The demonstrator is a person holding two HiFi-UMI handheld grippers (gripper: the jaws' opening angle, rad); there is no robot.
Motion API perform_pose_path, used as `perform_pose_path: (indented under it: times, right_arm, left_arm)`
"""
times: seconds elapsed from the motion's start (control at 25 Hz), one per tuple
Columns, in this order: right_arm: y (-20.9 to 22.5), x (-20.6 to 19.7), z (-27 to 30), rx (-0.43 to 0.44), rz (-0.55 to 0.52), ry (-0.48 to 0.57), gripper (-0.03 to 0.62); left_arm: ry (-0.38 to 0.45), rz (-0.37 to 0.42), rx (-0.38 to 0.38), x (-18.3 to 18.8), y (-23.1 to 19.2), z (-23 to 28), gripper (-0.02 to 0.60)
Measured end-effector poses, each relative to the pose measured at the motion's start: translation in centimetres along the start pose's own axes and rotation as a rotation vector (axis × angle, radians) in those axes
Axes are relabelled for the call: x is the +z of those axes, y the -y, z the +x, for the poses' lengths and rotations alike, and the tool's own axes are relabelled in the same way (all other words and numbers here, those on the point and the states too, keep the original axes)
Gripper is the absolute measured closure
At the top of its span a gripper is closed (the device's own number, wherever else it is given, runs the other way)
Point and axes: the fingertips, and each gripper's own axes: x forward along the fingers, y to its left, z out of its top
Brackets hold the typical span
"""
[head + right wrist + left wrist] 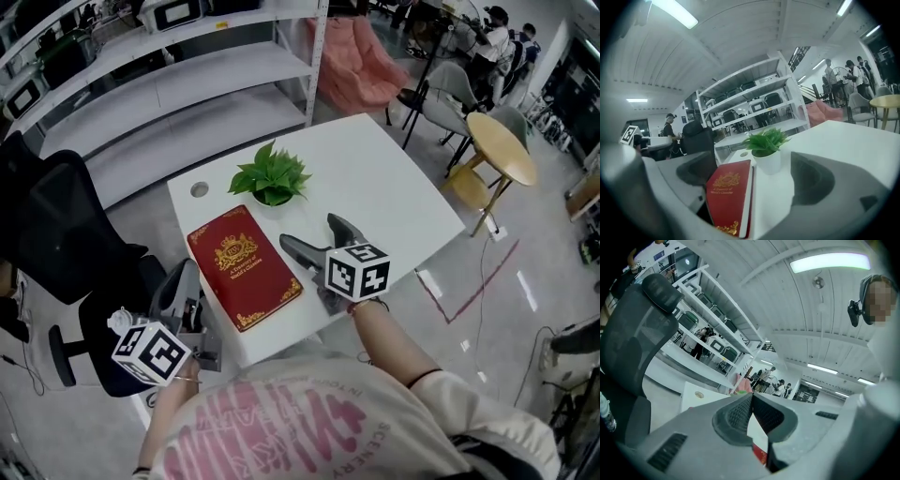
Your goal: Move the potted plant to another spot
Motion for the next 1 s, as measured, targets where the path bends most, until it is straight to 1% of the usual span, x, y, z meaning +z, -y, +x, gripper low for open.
perform_pose_path:
  times: [0.16, 0.28, 0.36, 0.48, 0.64, 0.76, 0.84, 0.88, 1.0]
  right_arm:
    - [-1.2, -0.3, -1.8, -0.005, 0.021, 0.024, 0.057]
    - [-2.1, -0.9, -3.1, -0.016, 0.015, 0.030, 0.073]
    - [-2.7, -1.3, -3.8, -0.023, 0.017, 0.031, 0.089]
    - [-3.4, -2.3, -4.5, -0.026, 0.013, 0.019, 0.094]
    - [-4.6, -3.7, -5.4, -0.013, -0.023, -0.023, 0.103]
    - [-5.1, -4.3, -6.0, -0.002, -0.065, -0.050, 0.145]
    - [-4.8, -4.3, -6.3, -0.012, -0.064, -0.046, 0.183]
    - [-4.5, -4.2, -6.4, -0.021, -0.050, -0.039, 0.205]
    - [-3.5, -3.7, -6.6, -0.047, 0.027, -0.011, 0.239]
  left_arm:
    - [-0.005, 0.025, -0.043, -0.2, 1.1, -0.8, 0.578]
    - [-0.015, 0.040, -0.056, -0.6, 1.5, -1.9, 0.578]
    - [-0.017, 0.037, -0.055, -0.8, 1.4, -2.8, 0.578]
    - [-0.012, 0.022, -0.053, -1.2, 1.3, -4.0, 0.578]
    - [-0.016, 0.000, -0.045, -2.4, 1.2, -4.8, 0.578]
    - [-0.021, -0.036, -0.023, -3.2, 0.9, -5.1, 0.578]
    - [-0.027, -0.051, -0.019, -3.6, 1.0, -5.2, 0.578]
    - [-0.029, -0.051, -0.018, -3.7, 1.1, -5.3, 0.578]
    - [-0.033, -0.041, -0.021, -4.0, 1.8, -5.4, 0.578]
